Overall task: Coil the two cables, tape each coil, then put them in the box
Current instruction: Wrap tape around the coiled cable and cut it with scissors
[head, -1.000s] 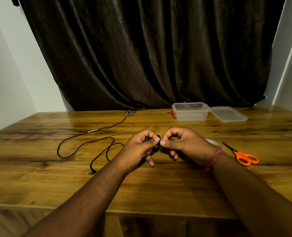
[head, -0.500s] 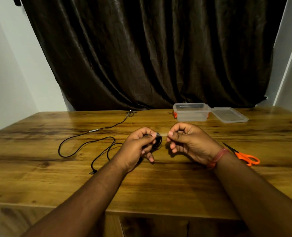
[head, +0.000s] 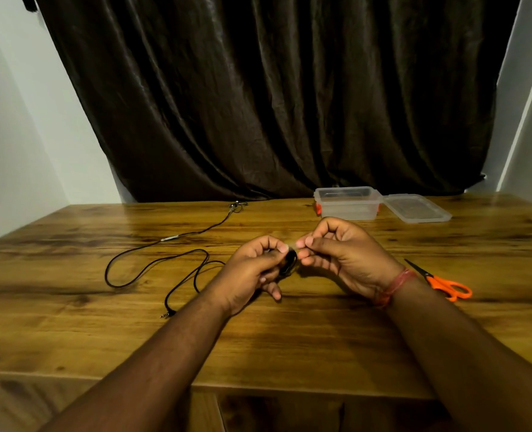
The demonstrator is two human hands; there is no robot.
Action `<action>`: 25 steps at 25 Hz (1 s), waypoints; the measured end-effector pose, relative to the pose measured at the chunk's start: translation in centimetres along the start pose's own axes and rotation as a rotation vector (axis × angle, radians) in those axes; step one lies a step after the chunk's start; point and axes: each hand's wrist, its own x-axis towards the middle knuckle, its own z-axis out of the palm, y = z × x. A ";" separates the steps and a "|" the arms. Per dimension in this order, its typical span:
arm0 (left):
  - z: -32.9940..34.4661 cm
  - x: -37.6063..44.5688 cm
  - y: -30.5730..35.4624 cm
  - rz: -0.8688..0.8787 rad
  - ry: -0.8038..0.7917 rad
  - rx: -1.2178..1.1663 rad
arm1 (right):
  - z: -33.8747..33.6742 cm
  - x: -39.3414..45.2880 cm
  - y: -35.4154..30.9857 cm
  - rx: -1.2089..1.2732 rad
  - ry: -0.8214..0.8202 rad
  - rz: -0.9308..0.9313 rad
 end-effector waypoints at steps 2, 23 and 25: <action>-0.1 0.0 -0.1 -0.027 -0.068 -0.046 | 0.3 0.0 0.0 0.002 0.026 -0.021; -0.2 0.3 0.3 -0.018 0.058 -0.187 | 0.5 0.6 1.4 -0.635 0.246 -0.330; -0.3 0.4 0.2 -0.023 0.058 -0.199 | 0.6 0.5 1.4 -0.719 0.240 -0.363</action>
